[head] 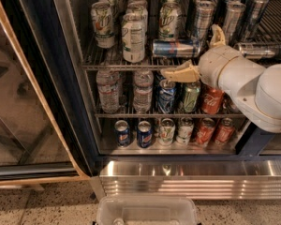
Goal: Pick redbull can from top shelf of fridge
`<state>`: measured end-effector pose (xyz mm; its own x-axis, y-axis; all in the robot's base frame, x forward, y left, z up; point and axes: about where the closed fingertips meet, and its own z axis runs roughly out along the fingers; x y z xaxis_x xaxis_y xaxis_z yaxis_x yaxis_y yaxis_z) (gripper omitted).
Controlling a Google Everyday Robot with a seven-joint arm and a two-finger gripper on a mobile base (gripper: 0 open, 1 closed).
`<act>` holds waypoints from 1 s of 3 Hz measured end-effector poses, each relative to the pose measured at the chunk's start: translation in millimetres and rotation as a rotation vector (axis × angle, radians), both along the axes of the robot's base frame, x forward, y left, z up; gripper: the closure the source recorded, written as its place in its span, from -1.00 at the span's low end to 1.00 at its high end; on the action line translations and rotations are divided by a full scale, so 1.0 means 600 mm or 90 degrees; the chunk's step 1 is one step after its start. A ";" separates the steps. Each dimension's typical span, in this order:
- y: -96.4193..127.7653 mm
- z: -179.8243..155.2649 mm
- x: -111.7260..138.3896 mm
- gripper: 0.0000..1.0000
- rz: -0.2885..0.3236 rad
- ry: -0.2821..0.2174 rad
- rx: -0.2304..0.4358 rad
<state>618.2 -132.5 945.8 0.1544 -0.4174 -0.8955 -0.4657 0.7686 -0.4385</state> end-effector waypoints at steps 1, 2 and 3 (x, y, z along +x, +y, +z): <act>0.000 0.000 0.000 -1.00 0.000 0.000 0.000; -0.009 0.011 -0.015 -1.00 -0.006 0.002 -0.010; -0.032 0.027 -0.049 -1.00 -0.048 -0.012 -0.013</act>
Offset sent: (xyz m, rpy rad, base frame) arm -0.0214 -0.0178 0.0134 -0.0375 0.0095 -0.0283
